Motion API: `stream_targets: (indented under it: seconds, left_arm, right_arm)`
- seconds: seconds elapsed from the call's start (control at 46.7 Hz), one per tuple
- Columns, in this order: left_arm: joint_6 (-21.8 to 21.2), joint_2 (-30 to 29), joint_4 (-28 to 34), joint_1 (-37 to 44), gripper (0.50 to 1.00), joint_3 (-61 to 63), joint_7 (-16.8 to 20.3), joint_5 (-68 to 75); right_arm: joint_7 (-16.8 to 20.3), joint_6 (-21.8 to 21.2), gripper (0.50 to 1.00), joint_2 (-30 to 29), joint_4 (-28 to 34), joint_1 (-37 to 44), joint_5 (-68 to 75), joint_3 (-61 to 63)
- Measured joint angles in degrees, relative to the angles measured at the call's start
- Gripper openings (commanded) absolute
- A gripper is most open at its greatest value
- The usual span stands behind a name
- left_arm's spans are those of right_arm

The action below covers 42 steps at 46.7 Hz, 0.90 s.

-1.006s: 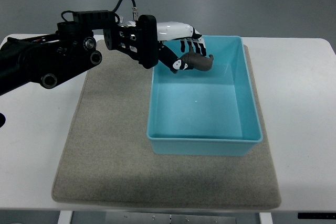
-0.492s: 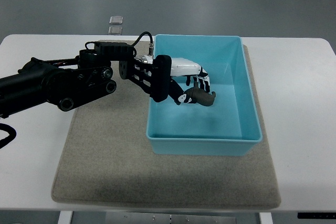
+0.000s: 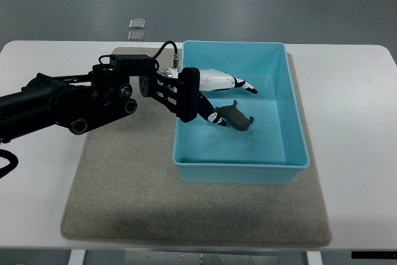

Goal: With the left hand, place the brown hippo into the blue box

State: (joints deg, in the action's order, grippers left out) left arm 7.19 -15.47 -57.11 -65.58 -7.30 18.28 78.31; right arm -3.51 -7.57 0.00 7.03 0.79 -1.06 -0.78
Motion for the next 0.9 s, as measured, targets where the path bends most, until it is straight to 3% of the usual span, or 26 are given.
stream_targets:
  seconds: [0.321, 0.663, 0.899]
  left_arm:
    - [-1.3, -0.7, 0.0, 0.1, 0.994, -4.7, 0.1, -7.8]
    - [-7.7, -2.9, 0.8, 0.5, 0.994, -13.2, 0.7, -38.3]
    - [-10.0, -3.4, 7.6, 1.2, 0.994, -16.9, 0.7, -57.1]
  right_arm:
    - [0.0, 0.0, 0.936, 0.0, 0.0, 0.0, 0.0, 0.0]
    - [0.0, 0.0, 0.936, 0.0, 0.0, 0.0, 0.0, 0.0]
    - [0.0, 0.0, 0.936, 0.0, 0.0, 0.0, 0.0, 0.0]
